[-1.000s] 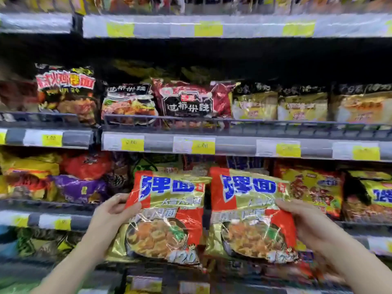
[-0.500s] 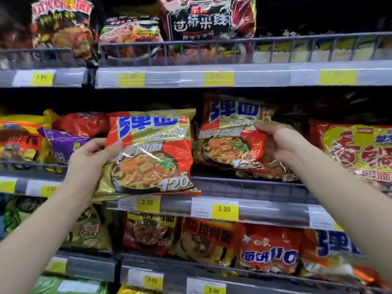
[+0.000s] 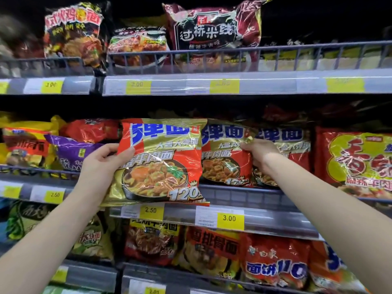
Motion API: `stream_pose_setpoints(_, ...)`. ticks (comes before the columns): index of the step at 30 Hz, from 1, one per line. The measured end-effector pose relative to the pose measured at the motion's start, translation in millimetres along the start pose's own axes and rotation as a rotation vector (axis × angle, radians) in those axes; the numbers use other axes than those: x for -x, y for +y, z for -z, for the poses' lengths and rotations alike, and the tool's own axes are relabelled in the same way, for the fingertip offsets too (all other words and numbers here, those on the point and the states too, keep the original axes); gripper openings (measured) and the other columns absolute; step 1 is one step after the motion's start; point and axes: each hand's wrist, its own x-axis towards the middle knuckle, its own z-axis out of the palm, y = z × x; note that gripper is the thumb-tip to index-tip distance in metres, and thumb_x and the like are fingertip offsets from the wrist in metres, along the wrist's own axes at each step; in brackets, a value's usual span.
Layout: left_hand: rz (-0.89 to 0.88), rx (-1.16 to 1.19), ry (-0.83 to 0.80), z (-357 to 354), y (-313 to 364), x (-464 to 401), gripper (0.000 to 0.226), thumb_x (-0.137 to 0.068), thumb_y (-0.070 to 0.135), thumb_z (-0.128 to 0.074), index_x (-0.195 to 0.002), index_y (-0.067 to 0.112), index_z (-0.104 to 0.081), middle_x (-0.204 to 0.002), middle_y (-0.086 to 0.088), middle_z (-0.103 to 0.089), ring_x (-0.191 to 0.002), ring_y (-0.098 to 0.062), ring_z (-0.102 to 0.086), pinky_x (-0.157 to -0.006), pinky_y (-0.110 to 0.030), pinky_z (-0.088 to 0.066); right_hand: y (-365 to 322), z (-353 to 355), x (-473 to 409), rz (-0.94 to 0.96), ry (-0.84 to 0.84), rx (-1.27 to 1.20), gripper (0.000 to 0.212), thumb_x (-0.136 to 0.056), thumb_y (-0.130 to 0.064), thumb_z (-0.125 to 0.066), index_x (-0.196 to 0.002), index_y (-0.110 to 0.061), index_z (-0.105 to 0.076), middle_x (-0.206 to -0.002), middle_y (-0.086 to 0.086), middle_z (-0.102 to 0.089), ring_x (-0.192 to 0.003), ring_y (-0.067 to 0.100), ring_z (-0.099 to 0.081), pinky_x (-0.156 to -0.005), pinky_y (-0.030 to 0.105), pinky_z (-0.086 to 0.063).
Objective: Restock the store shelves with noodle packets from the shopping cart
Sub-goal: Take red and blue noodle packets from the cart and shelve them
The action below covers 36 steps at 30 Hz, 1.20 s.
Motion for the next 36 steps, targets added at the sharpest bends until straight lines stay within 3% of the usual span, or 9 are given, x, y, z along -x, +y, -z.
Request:
stream_pose_setpoints(5,0.002,0.01,-0.032,-4,2,0,0.016,-0.077,0.025,-0.069,-0.091,0.018,-0.064,-0.077,-0.003,-0.074,-0.064,-0.021,-0.071,-0.053,-0.031,-0.056,-5,-5,2,0.188,0.141,0.394,0.041,-0.087,-0.022,-0.066,-0.122,0.0,-0.06,-0.127,0.017,-0.061,-0.112,0.031,-0.06,-0.097,0.037,-0.046)
stream_pose_setpoints(10,-0.012,0.038,-0.067,-11,3,3,0.018,-0.078,0.023,-0.069,-0.094,0.014,-0.064,-0.078,-0.004,-0.075,-0.064,-0.018,-0.071,-0.054,-0.03,-0.057,-18,-3,12,0.322,0.335,0.961,0.039,-0.083,-0.04,-0.068,-0.065,-0.009,-0.054,-0.08,0.012,-0.064,-0.071,0.027,-0.058,-0.065,0.031,-0.044)
stream_pose_setpoints(15,-0.023,0.05,-0.075,-16,4,6,0.018,-0.08,0.022,-0.069,-0.094,0.014,-0.063,-0.073,0.0,-0.074,-0.061,-0.016,-0.07,-0.05,-0.026,-0.056,-29,-5,23,0.345,0.41,1.293,0.054,-0.084,-0.055,-0.06,-0.103,-0.005,-0.057,-0.102,0.012,-0.064,-0.092,0.03,-0.063,-0.069,0.033,-0.04)
stream_pose_setpoints(19,-0.025,0.052,-0.081,-23,5,4,0.019,-0.078,0.025,-0.07,-0.093,0.015,-0.063,-0.078,-0.004,-0.074,-0.067,-0.019,-0.071,-0.057,-0.031,-0.057,-30,-10,41,0.502,0.358,0.859,0.065,-0.091,-0.059,-0.042,-0.122,-0.003,-0.051,-0.117,0.018,-0.061,-0.105,0.035,-0.059,-0.086,0.042,-0.046)
stream_pose_setpoints(22,-0.013,0.071,-0.081,-31,5,1,0.02,-0.08,0.024,-0.069,-0.096,0.014,-0.063,-0.083,-0.006,-0.074,-0.07,-0.02,-0.072,-0.057,-0.031,-0.058,-33,-14,68,0.275,-0.081,0.277,0.083,-0.085,-0.07,-0.034,-0.121,0.002,-0.057,-0.112,0.029,-0.062,-0.099,0.033,-0.065,-0.09,0.042,-0.051)
stream_pose_setpoints(25,0.007,0.077,-0.106,-39,7,0,0.023,-0.081,0.025,-0.069,-0.099,0.011,-0.064,-0.085,-0.008,-0.074,-0.07,-0.02,-0.072,-0.057,-0.029,-0.058,-30,-15,78,0.041,-0.496,0.102,0.073,-0.072,-0.063,-0.058,-0.115,-0.004,-0.059,-0.106,0.017,-0.071,-0.092,0.026,-0.071,-0.078,0.035,-0.056)
stream_pose_setpoints(28,0.026,0.071,-0.136,-46,8,-4,0.025,-0.081,0.029,-0.068,-0.097,0.011,-0.066,-0.089,-0.01,-0.074,-0.072,-0.021,-0.072,-0.062,-0.032,-0.059,-28,-14,75,0.032,-0.485,0.006,0.033,-0.075,-0.025,-0.073,-0.101,-0.006,-0.065,-0.087,0.01,-0.076,-0.079,0.021,-0.073,-0.073,0.032,-0.056)
stream_pose_setpoints(32,0.047,0.036,-0.294,-46,5,-10,0.04,-0.072,0.06,-0.065,-0.092,0.026,-0.071,-0.104,-0.014,-0.071,-0.094,-0.031,-0.062,-0.089,-0.051,-0.045,-30,-7,68,-0.004,-0.423,-0.097,0.021,-0.078,-0.012,-0.071,-0.096,-0.003,-0.064,-0.073,0.007,-0.075,-0.066,0.017,-0.072,-0.064,0.029,-0.06)
stream_pose_setpoints(36,0.007,-0.349,-0.392,-47,2,-12,0.063,-0.084,0.065,-0.037,-0.131,0.026,-0.052,-0.132,0.006,-0.054,-0.116,-0.015,-0.052,-0.102,-0.034,-0.034,-32,6,54,0.013,-0.339,-0.179,0.008,-0.083,-0.009,-0.064,-0.09,-0.006,-0.064,-0.063,0.001,-0.073,-0.055,0.01,-0.069,-0.052,0.021,-0.057)
